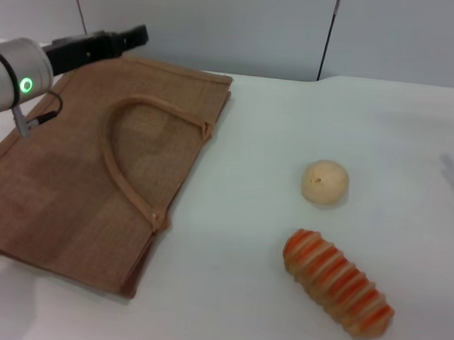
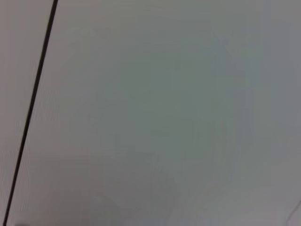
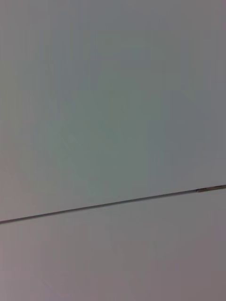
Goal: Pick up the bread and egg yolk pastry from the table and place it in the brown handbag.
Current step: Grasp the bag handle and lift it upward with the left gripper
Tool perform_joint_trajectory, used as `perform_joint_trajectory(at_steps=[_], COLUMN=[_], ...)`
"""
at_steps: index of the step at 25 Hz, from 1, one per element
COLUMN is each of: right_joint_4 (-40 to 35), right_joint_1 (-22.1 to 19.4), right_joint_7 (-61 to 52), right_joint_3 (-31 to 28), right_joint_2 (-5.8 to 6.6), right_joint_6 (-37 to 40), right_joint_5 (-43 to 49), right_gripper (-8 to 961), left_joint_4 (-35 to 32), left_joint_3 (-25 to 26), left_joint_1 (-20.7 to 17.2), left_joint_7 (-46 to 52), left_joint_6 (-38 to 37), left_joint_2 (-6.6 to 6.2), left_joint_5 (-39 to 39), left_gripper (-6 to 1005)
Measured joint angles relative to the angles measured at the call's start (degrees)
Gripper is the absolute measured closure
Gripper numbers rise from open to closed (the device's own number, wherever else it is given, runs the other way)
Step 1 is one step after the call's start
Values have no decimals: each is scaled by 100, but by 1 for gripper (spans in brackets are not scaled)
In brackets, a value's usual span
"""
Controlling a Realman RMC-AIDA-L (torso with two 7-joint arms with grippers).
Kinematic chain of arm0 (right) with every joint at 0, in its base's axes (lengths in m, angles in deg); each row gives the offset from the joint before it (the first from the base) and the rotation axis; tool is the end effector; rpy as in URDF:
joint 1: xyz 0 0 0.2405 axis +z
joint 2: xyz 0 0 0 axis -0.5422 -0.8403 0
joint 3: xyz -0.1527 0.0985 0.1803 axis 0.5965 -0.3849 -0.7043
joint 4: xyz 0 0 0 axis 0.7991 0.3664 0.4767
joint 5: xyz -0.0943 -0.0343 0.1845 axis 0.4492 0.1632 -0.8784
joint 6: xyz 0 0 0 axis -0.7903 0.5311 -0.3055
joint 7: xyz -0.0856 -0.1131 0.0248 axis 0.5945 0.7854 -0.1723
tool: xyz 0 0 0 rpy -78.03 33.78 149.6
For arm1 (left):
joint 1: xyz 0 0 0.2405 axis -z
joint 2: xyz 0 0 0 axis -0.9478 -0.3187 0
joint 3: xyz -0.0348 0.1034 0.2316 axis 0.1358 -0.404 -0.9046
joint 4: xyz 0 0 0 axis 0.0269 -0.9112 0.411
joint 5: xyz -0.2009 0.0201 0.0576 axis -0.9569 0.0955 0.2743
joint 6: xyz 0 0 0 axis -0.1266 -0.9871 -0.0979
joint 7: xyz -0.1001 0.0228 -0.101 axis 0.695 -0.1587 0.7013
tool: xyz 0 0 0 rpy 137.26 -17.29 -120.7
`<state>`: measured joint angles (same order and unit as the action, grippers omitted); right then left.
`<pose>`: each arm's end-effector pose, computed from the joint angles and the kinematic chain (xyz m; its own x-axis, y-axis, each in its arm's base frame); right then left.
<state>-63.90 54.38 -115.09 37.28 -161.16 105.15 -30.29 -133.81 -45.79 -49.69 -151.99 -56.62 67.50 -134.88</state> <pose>0.3089 0.3795 0.0330 0.6217 -0.0538 -0.7814 -0.7572 -0.2965 -0.5820 -0.2361 0.4013 0.0521 0.4552 0.4389 0.7747 0.8893 -0.2672 -0.3712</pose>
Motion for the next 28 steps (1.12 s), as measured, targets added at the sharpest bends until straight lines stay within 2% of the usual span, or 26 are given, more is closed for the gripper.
perform_joint_trajectory(at_steps=[4, 7, 13, 28], right_joint_4=[1, 1, 1, 1], right_joint_1=[2, 4, 6, 57], right_joint_7=[0, 0, -6, -44], right_joint_3=[0, 0, -4, -26], right_joint_2=[0, 0, 0, 0], right_joint_6=[5, 6, 14, -3], right_joint_5=[0, 0, 34, 149], right_gripper=[239, 239, 239, 240], left_joint_4=[410, 772, 1098, 1646], left_joint_3=[-610, -1131, -1532, -1726], left_joint_1=[421, 755, 1007, 1058], left_joint_7=[677, 1102, 1202, 1343], left_joint_6=[109, 114, 50, 113], left_joint_2=[-357, -540, -570, -533], left_joint_5=[9, 18, 26, 28], left_gripper=[292, 295, 334, 341])
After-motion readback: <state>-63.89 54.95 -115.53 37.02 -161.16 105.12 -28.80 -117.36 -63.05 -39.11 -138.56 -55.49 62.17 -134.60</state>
